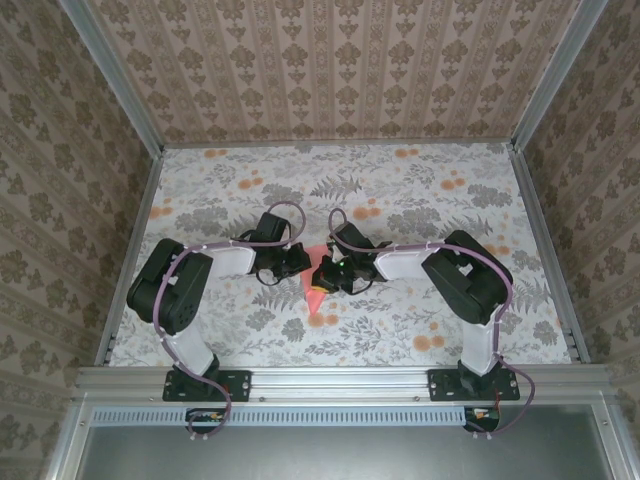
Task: Fold a paper plane with a square sheet of paper (pick it up from the middle)
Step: Third fold the triangle at the center of the table.
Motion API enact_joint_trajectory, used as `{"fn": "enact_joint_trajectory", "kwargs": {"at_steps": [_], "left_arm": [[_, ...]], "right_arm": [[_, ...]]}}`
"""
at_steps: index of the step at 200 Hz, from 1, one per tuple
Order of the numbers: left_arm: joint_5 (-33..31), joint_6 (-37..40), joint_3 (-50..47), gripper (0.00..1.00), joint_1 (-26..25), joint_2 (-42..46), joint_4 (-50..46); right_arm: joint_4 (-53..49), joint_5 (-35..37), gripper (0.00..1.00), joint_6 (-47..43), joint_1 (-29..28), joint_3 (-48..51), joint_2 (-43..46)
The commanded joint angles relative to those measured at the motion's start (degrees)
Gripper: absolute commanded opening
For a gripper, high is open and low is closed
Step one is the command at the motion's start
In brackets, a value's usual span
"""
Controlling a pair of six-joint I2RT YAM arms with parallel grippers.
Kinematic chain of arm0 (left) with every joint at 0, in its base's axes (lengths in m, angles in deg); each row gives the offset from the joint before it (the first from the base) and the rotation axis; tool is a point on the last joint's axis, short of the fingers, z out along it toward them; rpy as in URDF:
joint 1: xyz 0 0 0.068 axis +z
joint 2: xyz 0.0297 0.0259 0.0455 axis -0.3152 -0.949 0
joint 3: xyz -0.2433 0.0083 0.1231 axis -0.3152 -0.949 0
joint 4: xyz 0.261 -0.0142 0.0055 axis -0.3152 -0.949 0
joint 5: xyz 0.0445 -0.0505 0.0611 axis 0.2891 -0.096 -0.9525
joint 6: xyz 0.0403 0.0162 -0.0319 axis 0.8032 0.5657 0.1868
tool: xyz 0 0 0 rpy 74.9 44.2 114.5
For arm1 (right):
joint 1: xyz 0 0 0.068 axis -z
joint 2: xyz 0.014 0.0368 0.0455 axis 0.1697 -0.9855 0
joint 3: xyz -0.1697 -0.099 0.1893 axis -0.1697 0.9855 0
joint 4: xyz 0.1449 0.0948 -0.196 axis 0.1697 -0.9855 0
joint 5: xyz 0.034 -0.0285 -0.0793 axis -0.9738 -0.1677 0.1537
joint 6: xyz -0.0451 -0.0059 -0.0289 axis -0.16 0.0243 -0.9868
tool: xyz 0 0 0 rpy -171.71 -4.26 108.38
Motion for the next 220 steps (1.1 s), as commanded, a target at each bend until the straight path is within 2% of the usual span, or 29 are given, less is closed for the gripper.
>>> {"fn": "enact_joint_trajectory", "kwargs": {"at_steps": [1, 65, 220], "left_arm": [[-0.9, 1.1, -0.4, 0.09, -0.4, -2.2, -2.7], [-0.8, 1.0, -0.9, 0.09, -0.5, -2.4, -2.3], [-0.7, 0.8, -1.2, 0.09, -0.6, -2.4, -2.0]], "right_arm": [[0.5, 0.5, 0.02, -1.2, -0.4, -1.2, -1.4], [-0.1, 2.6, 0.02, -2.1, -0.3, -1.4, -2.3], [0.7, 1.6, 0.02, -3.9, 0.2, -2.0, -3.3]]}}
